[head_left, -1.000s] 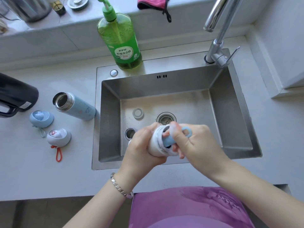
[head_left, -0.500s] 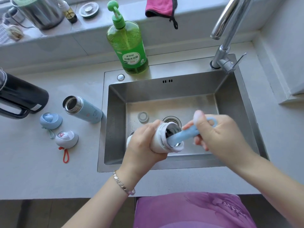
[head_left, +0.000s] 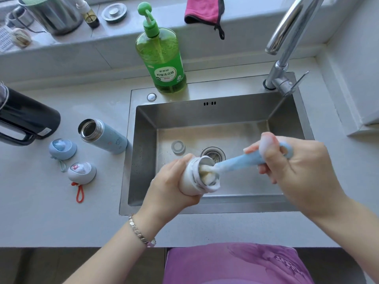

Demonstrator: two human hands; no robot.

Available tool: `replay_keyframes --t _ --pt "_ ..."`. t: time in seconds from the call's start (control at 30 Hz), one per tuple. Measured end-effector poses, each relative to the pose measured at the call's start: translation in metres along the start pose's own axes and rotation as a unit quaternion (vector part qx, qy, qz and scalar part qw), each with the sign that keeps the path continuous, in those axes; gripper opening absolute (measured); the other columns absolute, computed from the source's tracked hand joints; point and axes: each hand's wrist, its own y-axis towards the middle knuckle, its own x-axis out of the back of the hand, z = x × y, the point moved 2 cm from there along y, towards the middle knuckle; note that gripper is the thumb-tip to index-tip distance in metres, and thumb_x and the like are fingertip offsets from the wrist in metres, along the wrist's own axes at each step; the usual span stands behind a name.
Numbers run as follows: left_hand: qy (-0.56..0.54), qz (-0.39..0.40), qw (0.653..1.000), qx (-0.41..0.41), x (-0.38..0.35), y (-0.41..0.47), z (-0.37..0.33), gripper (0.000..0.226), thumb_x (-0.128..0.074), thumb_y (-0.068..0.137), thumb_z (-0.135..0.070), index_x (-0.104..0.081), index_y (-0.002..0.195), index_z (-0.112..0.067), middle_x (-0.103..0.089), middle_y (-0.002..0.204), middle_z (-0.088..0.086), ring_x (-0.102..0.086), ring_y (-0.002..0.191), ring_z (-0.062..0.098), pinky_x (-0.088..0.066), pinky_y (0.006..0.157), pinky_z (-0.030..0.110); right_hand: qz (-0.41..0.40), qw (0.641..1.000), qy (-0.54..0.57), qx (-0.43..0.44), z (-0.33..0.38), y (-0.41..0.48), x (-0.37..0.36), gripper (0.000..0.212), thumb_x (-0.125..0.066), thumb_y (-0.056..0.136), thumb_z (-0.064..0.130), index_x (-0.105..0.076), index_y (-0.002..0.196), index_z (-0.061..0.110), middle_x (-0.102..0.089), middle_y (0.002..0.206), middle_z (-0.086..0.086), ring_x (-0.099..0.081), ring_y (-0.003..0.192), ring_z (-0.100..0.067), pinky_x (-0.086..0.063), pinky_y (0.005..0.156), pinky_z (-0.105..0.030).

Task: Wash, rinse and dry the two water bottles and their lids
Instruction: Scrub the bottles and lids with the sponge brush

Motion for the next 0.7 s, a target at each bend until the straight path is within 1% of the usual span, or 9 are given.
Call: replay_keyframes --t 0.07,0.17,0.23,0.33,0.4,0.47,0.53,0.6,0.7 --pt "0.026 -0.002 0.999 -0.018 0.001 0.0 0.002 0.069 -0.078 0.052 -0.023 -0.056 0.117 -0.022 -0.061 0.101 -0.009 -0.058 0.092 0.021 -0.047 0.076 0.032 0.01 0.999 0.012 -0.039 -0.006 -0.003 -0.004 0.049 -0.036 0.09 0.042 -0.07 0.068 0.016 -0.059 0.055 0.003 -0.052 0.044 0.001 -0.036 0.051 -0.006" --pt "0.046 0.014 0.997 -0.059 -0.008 -0.005 -0.01 0.07 -0.076 0.049 -0.018 -0.051 0.114 -0.027 -0.057 0.098 -0.014 -0.052 0.087 0.011 -0.043 0.075 0.025 0.072 0.996 0.007 -0.053 -0.016 -0.014 -0.027 0.057 -0.035 0.09 0.052 -0.07 0.068 0.013 -0.059 0.058 0.004 -0.052 0.045 0.0 -0.036 0.05 -0.008" --pt "0.028 0.011 0.999 -0.044 -0.01 -0.008 -0.011 0.069 -0.076 0.051 -0.02 -0.052 0.115 -0.027 -0.057 0.096 -0.014 -0.053 0.086 0.012 -0.046 0.074 0.03 0.098 0.994 0.018 -0.041 -0.017 -0.02 -0.028 0.062 -0.032 0.091 0.058 -0.069 0.071 0.012 -0.059 0.062 0.002 -0.052 0.047 -0.002 -0.037 0.05 -0.01" --pt "0.021 -0.016 1.0 0.005 -0.004 -0.006 0.001 0.069 -0.075 0.052 -0.025 -0.056 0.118 -0.022 -0.061 0.097 -0.007 -0.057 0.088 0.02 -0.049 0.075 0.037 0.025 0.999 0.043 -0.018 -0.014 -0.02 -0.009 0.041 -0.037 0.093 0.045 -0.07 0.078 0.025 -0.058 0.06 -0.002 -0.052 0.046 -0.004 -0.037 0.048 -0.01" --pt "0.026 -0.028 0.999 0.002 -0.001 -0.003 -0.002 0.071 -0.074 0.051 -0.024 -0.057 0.119 -0.019 -0.062 0.098 -0.003 -0.056 0.089 0.019 -0.048 0.077 0.038 0.001 1.0 0.023 0.002 -0.01 -0.023 -0.014 0.042 -0.036 0.095 0.044 -0.07 0.084 0.021 -0.054 0.053 0.007 -0.052 0.049 0.002 -0.036 0.052 -0.005" --pt "0.046 -0.031 0.997 -0.05 -0.004 -0.002 -0.014 0.074 -0.076 0.049 -0.02 -0.052 0.118 -0.021 -0.062 0.1 -0.001 -0.053 0.09 0.014 -0.044 0.079 0.028 0.038 0.999 -0.023 0.016 -0.007 -0.032 -0.035 0.051 -0.032 0.097 0.045 -0.07 0.085 0.014 -0.053 0.062 0.018 -0.047 0.056 0.008 -0.036 0.058 -0.004" --pt "0.046 -0.039 0.995 -0.081 -0.008 -0.001 -0.021 0.076 -0.077 0.047 -0.016 -0.048 0.117 -0.022 -0.061 0.1 -0.002 -0.051 0.09 0.012 -0.041 0.078 0.021 0.055 0.998 -0.032 0.014 -0.007 -0.037 -0.045 0.054 -0.031 0.097 0.047 -0.069 0.085 0.012 -0.053 0.062 0.017 -0.045 0.056 0.006 -0.036 0.058 -0.007" --pt "0.045 -0.048 0.995 -0.076 -0.006 0.0 -0.017 0.077 -0.077 0.047 -0.018 -0.048 0.119 -0.02 -0.062 0.101 -0.002 -0.05 0.091 0.011 -0.039 0.079 0.019 0.02 0.999 0.024 -0.036 -0.008 -0.03 -0.036 0.051 -0.033 0.094 0.051 -0.07 0.082 0.018 -0.052 0.053 0.014 -0.048 0.05 0.004 -0.035 0.054 -0.006" --pt "0.035 -0.048 0.997 -0.047 -0.004 -0.003 -0.01 0.076 -0.076 0.049 -0.023 -0.046 0.119 -0.026 -0.058 0.1 -0.01 -0.049 0.09 0.01 -0.04 0.079 0.023 -0.042 0.983 0.105 -0.144 -0.006 -0.025 -0.027 0.04 -0.039 0.095 0.045 -0.067 0.074 0.024 -0.052 0.051 -0.008 -0.045 0.039 -0.007 -0.037 0.045 -0.012"
